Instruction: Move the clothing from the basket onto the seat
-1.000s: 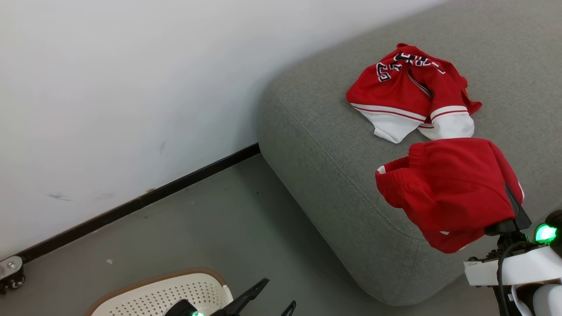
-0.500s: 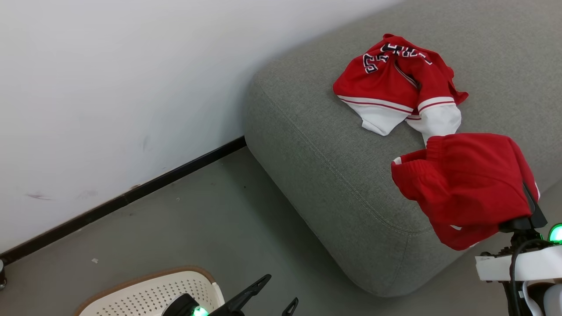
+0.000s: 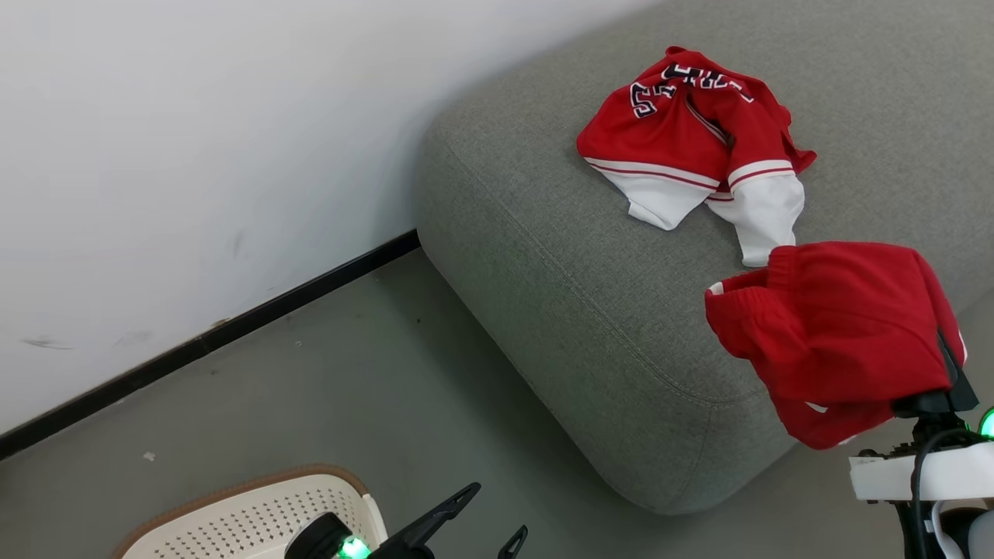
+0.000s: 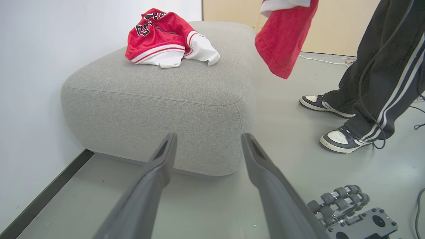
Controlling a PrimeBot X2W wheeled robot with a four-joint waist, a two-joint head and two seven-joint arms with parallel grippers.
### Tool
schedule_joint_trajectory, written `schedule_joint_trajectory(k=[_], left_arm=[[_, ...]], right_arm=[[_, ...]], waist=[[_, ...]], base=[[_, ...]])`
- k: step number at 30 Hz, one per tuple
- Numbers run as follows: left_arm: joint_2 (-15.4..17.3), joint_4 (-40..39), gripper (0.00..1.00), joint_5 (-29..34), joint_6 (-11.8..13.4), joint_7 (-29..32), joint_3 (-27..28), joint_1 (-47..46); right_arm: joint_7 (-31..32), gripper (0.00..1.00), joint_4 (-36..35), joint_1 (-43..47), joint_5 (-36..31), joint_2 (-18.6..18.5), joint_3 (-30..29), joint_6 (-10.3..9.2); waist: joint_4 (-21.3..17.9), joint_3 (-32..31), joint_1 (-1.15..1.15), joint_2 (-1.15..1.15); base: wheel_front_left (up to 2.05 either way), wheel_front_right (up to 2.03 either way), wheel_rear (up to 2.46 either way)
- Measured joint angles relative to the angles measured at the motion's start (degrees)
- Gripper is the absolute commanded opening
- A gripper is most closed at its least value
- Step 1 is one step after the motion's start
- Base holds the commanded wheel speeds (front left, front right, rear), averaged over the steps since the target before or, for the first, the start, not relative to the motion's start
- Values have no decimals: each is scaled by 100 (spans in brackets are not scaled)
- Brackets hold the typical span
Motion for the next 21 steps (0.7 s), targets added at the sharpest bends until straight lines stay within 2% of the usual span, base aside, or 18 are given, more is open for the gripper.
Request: schedule_joint_trajectory(k=[13,21], left_arm=[[191,4,100,0,0,0,-87,10],[354,-13,100,1,0,0,-135,19]], right_arm=[[0,0,550,-39,203,69,-502,0],[0,0,828,-609,411,44,-667,0]], waist=[[-84,186,0,0],[-110,388,0,0]], base=[[0,0,0],[0,0,0]])
